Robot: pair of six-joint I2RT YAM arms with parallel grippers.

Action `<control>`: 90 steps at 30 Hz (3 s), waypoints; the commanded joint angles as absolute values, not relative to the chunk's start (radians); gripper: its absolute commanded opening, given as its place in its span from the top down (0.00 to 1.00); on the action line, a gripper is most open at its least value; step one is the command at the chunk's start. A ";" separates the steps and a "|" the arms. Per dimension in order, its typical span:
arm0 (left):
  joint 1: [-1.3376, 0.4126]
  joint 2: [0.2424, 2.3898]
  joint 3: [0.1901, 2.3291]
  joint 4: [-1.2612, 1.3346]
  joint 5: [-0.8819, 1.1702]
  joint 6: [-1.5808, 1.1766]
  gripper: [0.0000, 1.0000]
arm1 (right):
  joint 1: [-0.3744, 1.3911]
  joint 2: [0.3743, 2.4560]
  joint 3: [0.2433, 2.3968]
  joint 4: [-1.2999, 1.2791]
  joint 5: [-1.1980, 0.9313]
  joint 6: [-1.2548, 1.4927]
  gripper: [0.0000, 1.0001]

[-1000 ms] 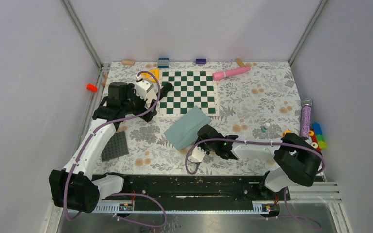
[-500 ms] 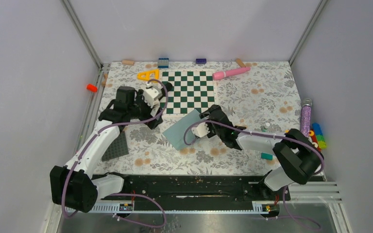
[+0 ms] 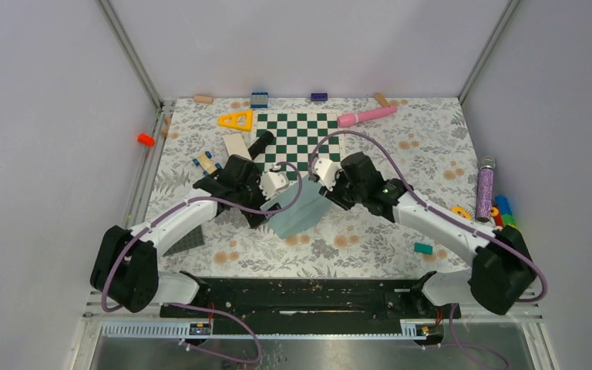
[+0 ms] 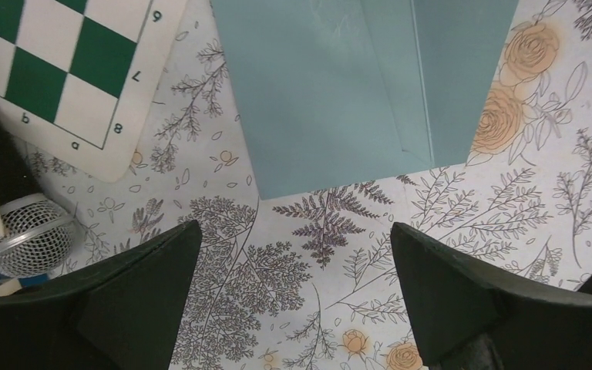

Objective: Place the letter into the envelope and seal it
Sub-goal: Place the envelope at the center of the board, then pick up the letter from the center of the board.

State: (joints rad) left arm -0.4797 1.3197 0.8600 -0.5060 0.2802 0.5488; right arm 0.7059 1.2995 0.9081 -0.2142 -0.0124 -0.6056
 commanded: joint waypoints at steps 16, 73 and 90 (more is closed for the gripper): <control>-0.760 1.479 0.751 -0.314 -0.033 0.637 0.01 | 0.465 1.513 1.090 -0.458 -0.485 -0.079 0.86; -0.517 1.881 1.270 -0.044 -0.638 0.646 0.01 | 0.173 1.322 1.011 -0.352 -0.695 -0.054 0.58; -0.481 1.917 1.246 -0.071 -0.616 0.628 0.39 | 0.173 1.335 1.014 -0.352 -0.705 -0.054 0.57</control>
State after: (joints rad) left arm -0.4889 1.9171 1.2304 -0.0864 -0.6067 0.6357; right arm 0.1802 1.3354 1.0138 -0.3717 -0.6754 -0.0471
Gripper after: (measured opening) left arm 0.627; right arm 0.428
